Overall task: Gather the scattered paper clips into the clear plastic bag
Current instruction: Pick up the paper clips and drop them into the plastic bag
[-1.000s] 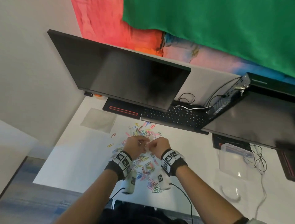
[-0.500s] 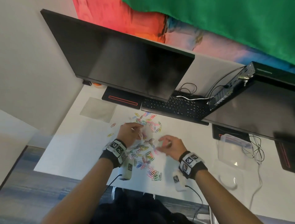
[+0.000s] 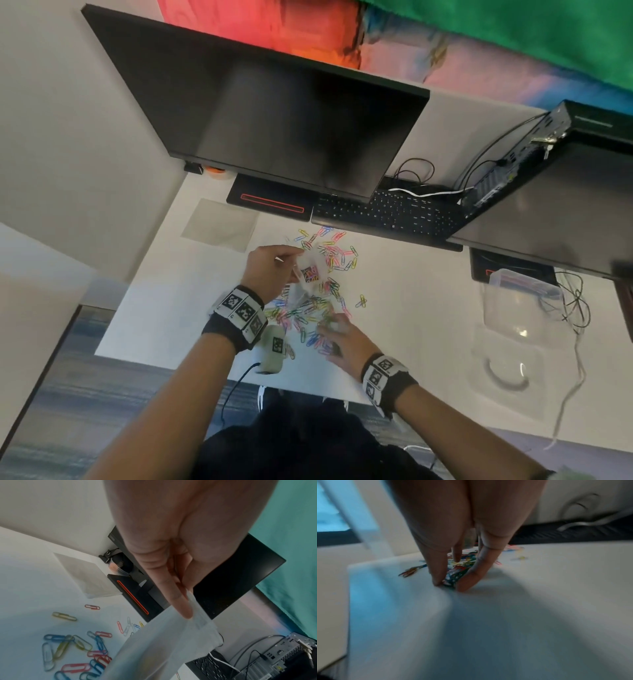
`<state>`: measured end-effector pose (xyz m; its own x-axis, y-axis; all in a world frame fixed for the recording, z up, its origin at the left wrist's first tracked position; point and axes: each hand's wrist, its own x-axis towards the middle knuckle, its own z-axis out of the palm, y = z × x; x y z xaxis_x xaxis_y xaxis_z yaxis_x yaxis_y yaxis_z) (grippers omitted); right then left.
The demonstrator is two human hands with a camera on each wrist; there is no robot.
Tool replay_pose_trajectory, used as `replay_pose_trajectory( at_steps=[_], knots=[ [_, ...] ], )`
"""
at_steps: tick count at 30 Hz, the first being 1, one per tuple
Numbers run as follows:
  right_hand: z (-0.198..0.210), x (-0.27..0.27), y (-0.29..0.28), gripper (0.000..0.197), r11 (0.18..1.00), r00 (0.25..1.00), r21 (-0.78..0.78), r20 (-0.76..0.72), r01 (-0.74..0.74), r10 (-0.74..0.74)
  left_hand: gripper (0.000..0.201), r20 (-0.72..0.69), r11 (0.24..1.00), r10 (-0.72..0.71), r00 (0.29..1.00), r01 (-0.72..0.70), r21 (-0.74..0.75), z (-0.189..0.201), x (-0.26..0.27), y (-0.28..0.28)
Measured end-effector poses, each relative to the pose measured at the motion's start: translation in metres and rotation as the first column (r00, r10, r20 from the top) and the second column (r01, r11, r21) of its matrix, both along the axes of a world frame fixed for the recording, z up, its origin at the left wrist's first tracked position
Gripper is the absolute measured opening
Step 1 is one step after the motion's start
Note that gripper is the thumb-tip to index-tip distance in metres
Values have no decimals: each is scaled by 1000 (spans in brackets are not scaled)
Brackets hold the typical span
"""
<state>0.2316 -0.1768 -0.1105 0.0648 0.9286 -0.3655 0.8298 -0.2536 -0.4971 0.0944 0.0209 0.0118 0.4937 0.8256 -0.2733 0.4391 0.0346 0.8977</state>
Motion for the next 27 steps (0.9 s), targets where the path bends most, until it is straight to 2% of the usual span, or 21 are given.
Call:
replay_pose_trajectory(
  at_steps=[3,6,7,11,13,14,16,18,19,24,26,27],
  knots=[
    [-6,-9,9,37,993,986,9,120,-122,120,24,-10,1000,11,1000,-11,0,0,-8,2],
    [-10,-6,16,34,993,981,-40,158,-108,113,23,-19,1000,15,1000,-15,-18,-3,-14,1],
    [-8,-7,19,35,996,991,-64,112,-69,75,22,-23,1000,15,1000,-16,-23,-5,-16,1],
    [-1,2,27,28,995,984,-74,167,71,-58,22,-30,1000,11,999,-12,-19,-7,-22,-2],
    [8,11,32,21,964,962,-44,87,264,-259,21,-27,1000,15,1000,-15,-21,-7,-24,-3],
    [11,17,34,16,920,922,-50,11,388,-388,21,-26,1000,13,1000,-13,-22,-8,-25,-4],
    [27,27,37,13,778,748,-125,-217,616,-627,21,-24,1000,4,1000,-5,-21,-9,-25,-5],
    [49,34,42,22,655,512,-259,-449,709,-732,23,-19,1000,-5,1000,5,-20,-12,-24,-7],
    [62,36,46,26,639,434,-298,-529,709,-729,24,-19,1000,-10,1000,10,-17,-13,-23,-7],
    [114,31,72,30,723,272,-297,-784,623,-557,25,-21,999,-37,999,36,-26,-17,-17,-12],
    [121,24,81,29,748,256,-293,-813,596,-523,25,-15,999,-41,999,41,-32,-17,-13,-15],
    [121,21,85,27,757,281,-286,-805,587,-522,24,-14,999,-44,999,43,-30,-16,-12,-17]
  ],
)
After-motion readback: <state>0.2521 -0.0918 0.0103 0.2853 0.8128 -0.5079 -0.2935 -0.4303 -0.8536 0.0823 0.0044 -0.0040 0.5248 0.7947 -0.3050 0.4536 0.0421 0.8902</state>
